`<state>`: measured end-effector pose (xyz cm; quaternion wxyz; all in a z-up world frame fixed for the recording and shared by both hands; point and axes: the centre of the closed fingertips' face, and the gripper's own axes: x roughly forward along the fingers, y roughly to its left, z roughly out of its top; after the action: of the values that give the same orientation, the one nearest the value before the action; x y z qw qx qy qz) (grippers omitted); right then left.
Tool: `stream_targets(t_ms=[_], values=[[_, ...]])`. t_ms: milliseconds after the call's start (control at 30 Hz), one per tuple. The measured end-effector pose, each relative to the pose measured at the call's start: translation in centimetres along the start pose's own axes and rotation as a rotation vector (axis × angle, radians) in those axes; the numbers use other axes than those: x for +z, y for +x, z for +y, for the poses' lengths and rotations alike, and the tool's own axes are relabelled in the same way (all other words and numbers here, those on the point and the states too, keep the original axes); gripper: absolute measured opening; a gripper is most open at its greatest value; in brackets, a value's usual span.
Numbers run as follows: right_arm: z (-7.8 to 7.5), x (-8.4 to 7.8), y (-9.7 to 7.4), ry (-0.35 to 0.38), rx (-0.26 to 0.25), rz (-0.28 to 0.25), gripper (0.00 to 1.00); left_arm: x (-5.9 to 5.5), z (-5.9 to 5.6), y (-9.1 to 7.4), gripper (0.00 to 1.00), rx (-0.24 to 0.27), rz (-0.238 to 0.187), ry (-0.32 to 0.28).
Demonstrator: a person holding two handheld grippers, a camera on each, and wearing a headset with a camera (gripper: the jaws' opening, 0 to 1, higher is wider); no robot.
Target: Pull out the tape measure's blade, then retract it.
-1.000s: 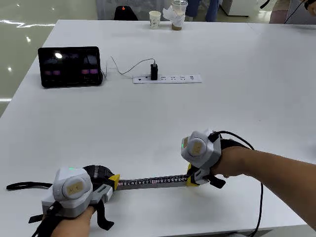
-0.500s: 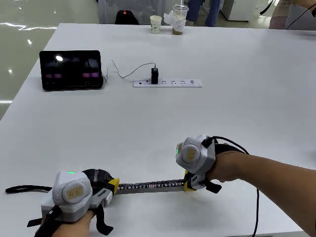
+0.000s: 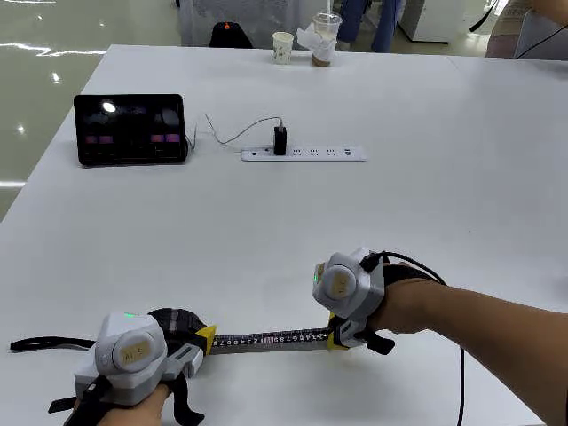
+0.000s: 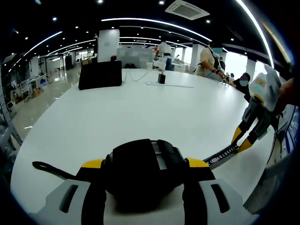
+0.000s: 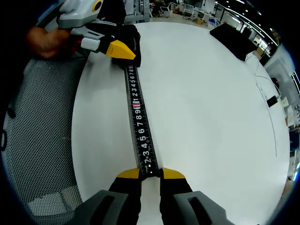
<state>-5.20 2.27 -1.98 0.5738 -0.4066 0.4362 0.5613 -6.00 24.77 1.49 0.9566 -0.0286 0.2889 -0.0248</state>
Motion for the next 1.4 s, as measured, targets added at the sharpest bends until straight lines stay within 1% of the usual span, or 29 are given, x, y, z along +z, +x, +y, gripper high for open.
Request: stream_targets(t_ms=[300, 1400], values=[[0.1, 0.4, 0.0, 0.015, 0.02, -0.005, 0.11, 0.0, 0.0, 0.0, 0.61, -0.001, 0.002, -0.002], [0.4, 2.1, 0.6, 0.018, 0.017, -0.006, 0.11, 0.0, 0.0, 0.0, 0.62, -0.003, 0.002, -0.002]])
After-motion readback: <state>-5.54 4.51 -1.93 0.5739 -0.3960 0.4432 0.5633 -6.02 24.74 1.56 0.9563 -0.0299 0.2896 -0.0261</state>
